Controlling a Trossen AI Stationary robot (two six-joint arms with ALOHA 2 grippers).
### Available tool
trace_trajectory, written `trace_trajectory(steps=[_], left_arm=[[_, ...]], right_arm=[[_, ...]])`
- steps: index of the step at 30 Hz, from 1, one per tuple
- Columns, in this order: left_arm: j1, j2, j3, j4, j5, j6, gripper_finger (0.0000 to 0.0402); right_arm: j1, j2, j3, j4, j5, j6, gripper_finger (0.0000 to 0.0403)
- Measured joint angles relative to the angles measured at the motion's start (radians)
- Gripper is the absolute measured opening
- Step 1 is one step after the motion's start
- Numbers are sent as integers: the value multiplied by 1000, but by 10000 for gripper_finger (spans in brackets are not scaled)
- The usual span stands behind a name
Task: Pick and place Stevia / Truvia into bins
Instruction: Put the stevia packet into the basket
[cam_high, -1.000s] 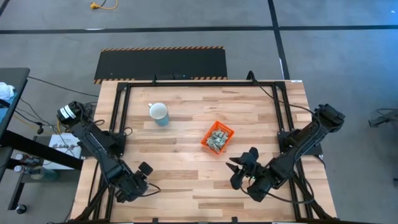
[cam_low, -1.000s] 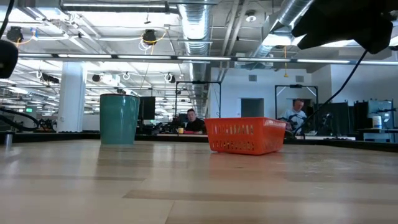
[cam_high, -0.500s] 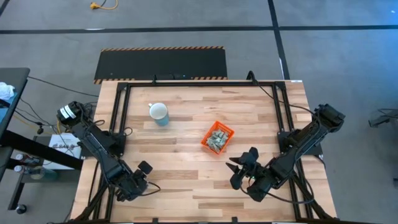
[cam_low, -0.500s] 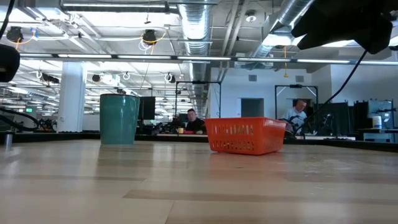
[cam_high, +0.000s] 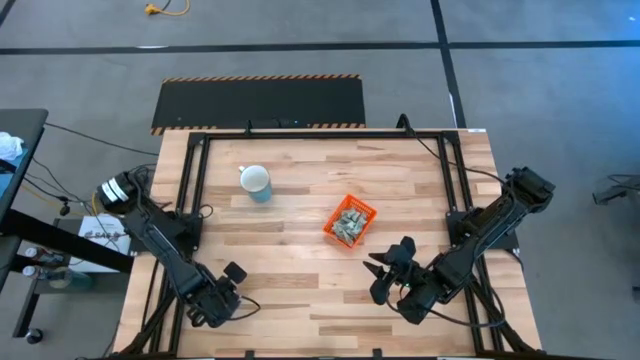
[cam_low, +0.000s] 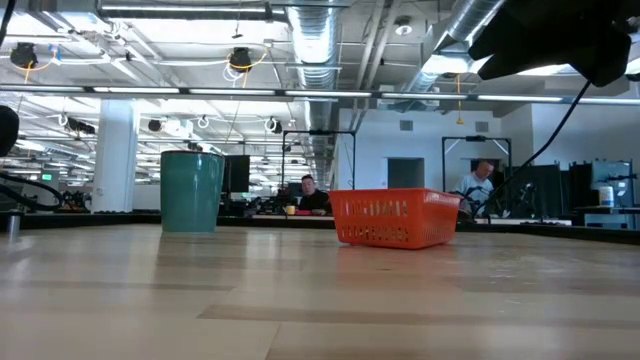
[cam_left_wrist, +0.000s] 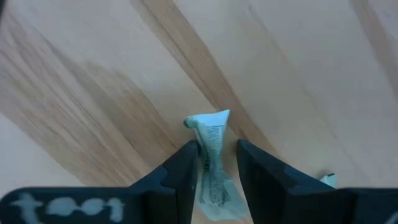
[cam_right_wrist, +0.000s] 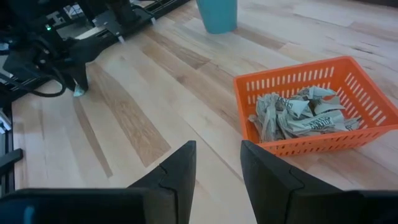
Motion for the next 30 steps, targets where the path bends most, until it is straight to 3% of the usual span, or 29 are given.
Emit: trace_trajectory(steps=[8, 12, 17, 24, 30], left_arm=[[-1, 11, 30, -28, -28, -13, 101], [1, 16, 54, -31, -56, -14, 73], [7, 16, 62, -26, -163, -20, 10], [72, 16, 94, -71, -288, 11, 2], [211, 14, 197, -79, -514, 255, 1]], right_arm=[[0, 0, 0, 0, 0, 0, 118], [0, 0, 0, 2, 1, 0, 118], [0, 0, 0, 7, 10, 0, 118], [-1, 0, 0, 11, 27, 0, 118], [-17, 0, 0, 62, 64, 0, 118]])
